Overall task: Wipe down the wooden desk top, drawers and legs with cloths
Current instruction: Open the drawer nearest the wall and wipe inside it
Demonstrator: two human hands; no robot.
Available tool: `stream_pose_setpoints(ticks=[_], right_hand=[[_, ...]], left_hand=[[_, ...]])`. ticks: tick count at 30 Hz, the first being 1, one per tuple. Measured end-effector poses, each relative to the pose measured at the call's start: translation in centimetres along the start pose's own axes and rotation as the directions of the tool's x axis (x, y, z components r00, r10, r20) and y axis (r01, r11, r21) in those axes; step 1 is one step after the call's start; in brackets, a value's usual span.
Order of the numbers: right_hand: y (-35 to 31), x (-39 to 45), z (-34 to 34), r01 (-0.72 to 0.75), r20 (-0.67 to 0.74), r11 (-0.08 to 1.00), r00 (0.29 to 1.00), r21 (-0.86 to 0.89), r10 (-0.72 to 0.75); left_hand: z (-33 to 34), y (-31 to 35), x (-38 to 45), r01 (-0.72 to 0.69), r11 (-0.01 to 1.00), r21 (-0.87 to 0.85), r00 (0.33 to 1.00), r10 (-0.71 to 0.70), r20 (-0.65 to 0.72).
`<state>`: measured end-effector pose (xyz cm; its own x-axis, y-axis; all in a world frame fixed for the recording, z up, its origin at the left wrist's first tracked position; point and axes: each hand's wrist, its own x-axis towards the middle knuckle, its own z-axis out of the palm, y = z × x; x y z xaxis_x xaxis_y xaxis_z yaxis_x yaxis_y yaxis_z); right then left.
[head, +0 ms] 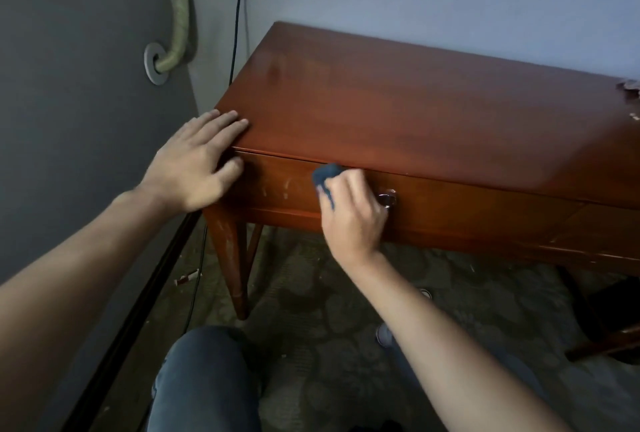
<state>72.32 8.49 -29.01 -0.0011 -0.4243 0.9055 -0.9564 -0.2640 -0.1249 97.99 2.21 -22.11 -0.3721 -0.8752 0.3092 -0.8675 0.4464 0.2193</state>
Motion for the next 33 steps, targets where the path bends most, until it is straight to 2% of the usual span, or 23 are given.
stream_pose_setpoints(ticks=[2, 4, 6, 8, 10, 11, 12, 14, 16, 18, 21, 23, 28, 30, 33], right_hand=[[-0.1, -2.2, 0.9, 0.157, 0.213, 0.986, 0.963, 0.048, -0.164], [0.0, -2.4, 1.2, 0.208, 0.297, 0.975, 0.928, 0.083, -0.224], [0.0, -0.5, 0.3, 0.222, 0.246, 0.972, 0.941, 0.074, -0.233], [0.2, 2.1, -0.9, 0.204, 0.072, 0.978, 0.976, 0.039, -0.207], [0.4, 3.8, -0.7, 0.222, -0.047, 0.974, 0.974, 0.051, -0.22], [0.3, 3.6, -0.2, 0.272, -0.051, 0.961, 0.962, 0.044, -0.27], [0.3, 2.7, 0.5, 0.354, -0.023, 0.935, 0.935, 0.03, -0.353], [0.4, -0.1, 2.3, 0.532, 0.099, 0.844, 0.838, 0.068, -0.536], [0.6, -1.7, 3.1, 0.606, 0.186, 0.786, 0.764, 0.122, -0.618], [0.2, -0.4, 2.9, 0.618, 0.193, 0.771, 0.747, 0.154, -0.636], [-0.7, 3.4, 1.4, 0.548, 0.056, 0.831, 0.83, 0.096, -0.554], [-1.0, 3.8, 1.8, 0.531, 0.013, 0.843, 0.846, 0.083, -0.534], [-1.6, -0.4, 4.7, 0.67, 0.237, 0.723, 0.684, 0.171, -0.69], [-2.3, 1.1, 4.1, 0.647, 0.221, 0.739, 0.705, 0.186, -0.673], [-2.9, 3.9, 2.9, 0.546, 0.052, 0.831, 0.831, 0.109, -0.553]], left_hand=[[-0.3, -0.4, -0.4, -0.058, 0.995, 0.082, 0.998, 0.056, 0.031], [-0.3, -1.0, -1.4, -0.106, 0.987, 0.119, 0.994, 0.101, 0.048], [-0.3, -1.8, -2.8, -0.144, 0.978, 0.149, 0.989, 0.139, 0.042], [-0.2, -2.4, -3.9, -0.162, 0.976, 0.147, 0.987, 0.159, 0.033], [-0.4, -2.9, -4.1, -0.172, 0.98, 0.105, 0.985, 0.169, 0.035], [-0.7, -3.0, -4.1, -0.178, 0.981, 0.077, 0.984, 0.176, 0.039], [-1.0, -3.0, -4.1, -0.178, 0.983, 0.042, 0.983, 0.176, 0.043], [-1.4, -3.2, -4.1, -0.151, 0.988, -0.04, 0.987, 0.153, 0.057], [-1.4, -3.2, -4.2, -0.127, 0.989, -0.08, 0.988, 0.134, 0.082], [-1.3, -3.2, -4.3, -0.133, 0.989, -0.057, 0.987, 0.137, 0.082], [-0.8, -3.3, -4.3, -0.142, 0.989, -0.037, 0.987, 0.144, 0.069], [-0.5, -3.2, -4.2, -0.139, 0.99, -0.02, 0.989, 0.14, 0.041], [-0.2, -4.2, -4.3, -0.094, 0.991, 0.091, 0.995, 0.093, 0.02], [0.0, -4.4, -4.4, -0.067, 0.994, 0.084, 0.998, 0.065, 0.022], [0.6, -4.1, -4.5, -0.055, 0.991, 0.123, 0.998, 0.059, -0.026]])
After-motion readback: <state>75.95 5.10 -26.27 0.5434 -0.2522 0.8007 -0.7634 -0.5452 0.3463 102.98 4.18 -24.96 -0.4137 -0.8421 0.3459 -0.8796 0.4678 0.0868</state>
